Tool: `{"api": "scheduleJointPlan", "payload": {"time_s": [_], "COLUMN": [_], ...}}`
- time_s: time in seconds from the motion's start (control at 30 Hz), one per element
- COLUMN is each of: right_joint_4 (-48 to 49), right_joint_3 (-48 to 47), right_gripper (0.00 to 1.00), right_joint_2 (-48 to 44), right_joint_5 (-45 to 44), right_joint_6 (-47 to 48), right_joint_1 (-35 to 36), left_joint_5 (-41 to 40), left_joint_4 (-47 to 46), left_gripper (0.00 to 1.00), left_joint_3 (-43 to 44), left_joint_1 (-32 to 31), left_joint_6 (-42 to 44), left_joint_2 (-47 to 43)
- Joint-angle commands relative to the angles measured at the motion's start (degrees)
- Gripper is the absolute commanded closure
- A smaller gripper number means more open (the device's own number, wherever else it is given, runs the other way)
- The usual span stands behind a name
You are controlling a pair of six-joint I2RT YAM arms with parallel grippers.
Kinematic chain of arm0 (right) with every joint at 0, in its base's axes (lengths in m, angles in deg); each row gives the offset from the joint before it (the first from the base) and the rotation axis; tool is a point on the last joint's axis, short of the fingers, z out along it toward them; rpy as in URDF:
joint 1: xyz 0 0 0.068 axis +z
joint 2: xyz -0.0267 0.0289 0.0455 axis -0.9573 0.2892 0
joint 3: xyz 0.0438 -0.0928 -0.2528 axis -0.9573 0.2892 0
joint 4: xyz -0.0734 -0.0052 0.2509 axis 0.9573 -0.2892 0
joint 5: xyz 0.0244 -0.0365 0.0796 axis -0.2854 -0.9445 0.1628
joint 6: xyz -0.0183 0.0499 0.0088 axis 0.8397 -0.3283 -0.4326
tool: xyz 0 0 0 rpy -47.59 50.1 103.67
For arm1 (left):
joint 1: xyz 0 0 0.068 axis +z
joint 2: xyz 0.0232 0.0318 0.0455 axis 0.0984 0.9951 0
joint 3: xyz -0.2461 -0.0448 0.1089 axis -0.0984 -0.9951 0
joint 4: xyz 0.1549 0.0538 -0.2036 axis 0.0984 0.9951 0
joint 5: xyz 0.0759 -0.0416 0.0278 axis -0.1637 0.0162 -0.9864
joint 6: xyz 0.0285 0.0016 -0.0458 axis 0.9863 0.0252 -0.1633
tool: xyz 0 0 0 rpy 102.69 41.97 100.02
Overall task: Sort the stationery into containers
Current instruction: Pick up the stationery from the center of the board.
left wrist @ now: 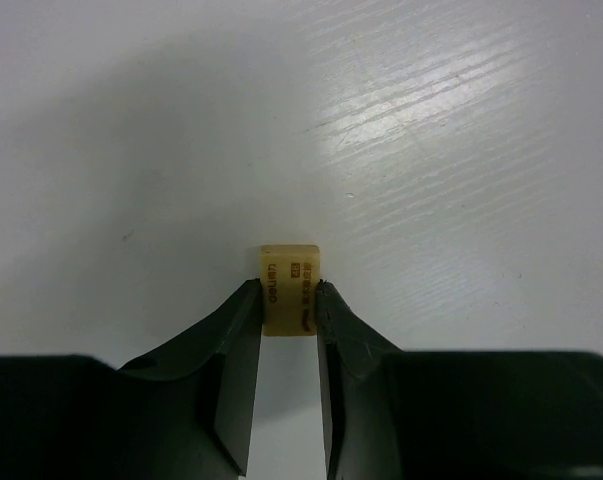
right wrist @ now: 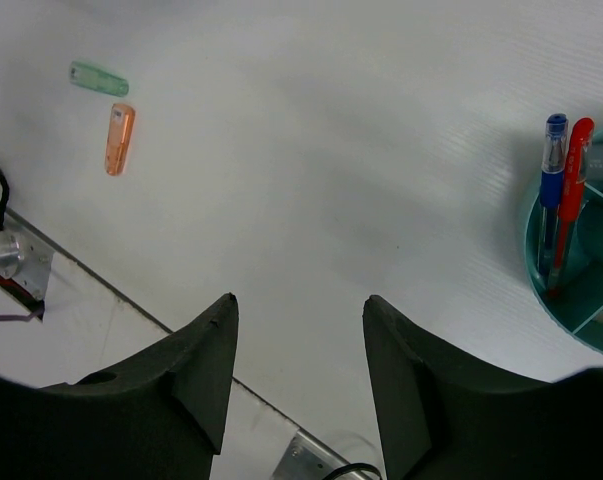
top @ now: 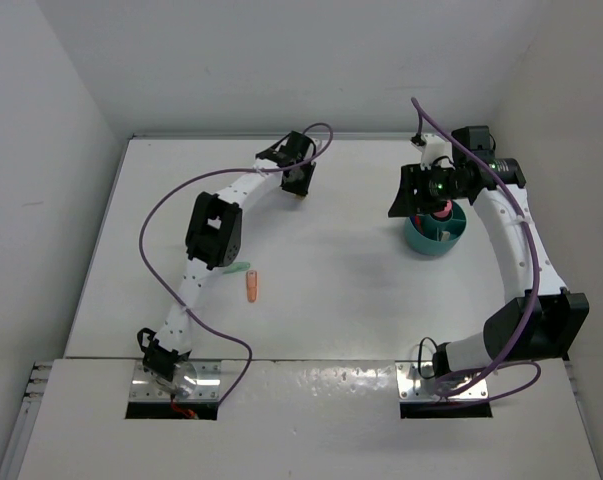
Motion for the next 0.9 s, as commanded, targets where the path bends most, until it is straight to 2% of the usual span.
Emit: {"api": "scheduleJointPlan", "payload": {"time_s": [0.0,0.07,0.27,0.43,0.5,0.6,0.77,0.87], "right_joint_4": [1.5,1.4,0.9,0.9,1.0,3.0,10.6,15.3], "right_joint_3": [-1.8,-2.2,-2.1,-2.1,-1.8,0.1,3.3,4.5], "right_gripper": [0.48,0.48,0.48,0.49,0.49,0.49,0.47,0.46], "right_joint_2": [-0.1,-0.2,-1.2,-2.6,-3.5,-4.8,-7.8,-8.4], "right_joint_5": [0.4,0.3,0.3,1.3,2.2,8.1,18.6,21.0], "right_joint_6": [-0.6,-0.5,-0.2,0.1,0.1,-1.7,-8.7,-14.7], "right_joint_1": [-0.2,-0.2,-0.2,-0.4,-0.5,-1.6,-1.6,-1.6], "left_joint_5": [2.1,6.4,14.5,19.8,24.7,29.4,28.9,28.9], "left_joint_4": [2.0,0.4,-16.2,-12.3,-11.9,-14.1,-19.4,-21.7], "left_gripper": [0.94,1.00,1.00,1.00,1.00,1.00,1.00,1.00], "left_joint_3": [0.7,-1.5,-15.2,-11.3,-13.4,-21.4,-36.9,-42.4], "left_joint_1": [0.0,0.8,1.3,2.2,3.6,4.0,0.4,-2.5], "left_joint_6": [0.7,0.3,0.9,1.9,1.6,2.6,3.7,5.5], "left_joint_2": [-1.2,-3.9,-19.2,-24.5,-27.4,-33.5,-46.1,-51.4]}}
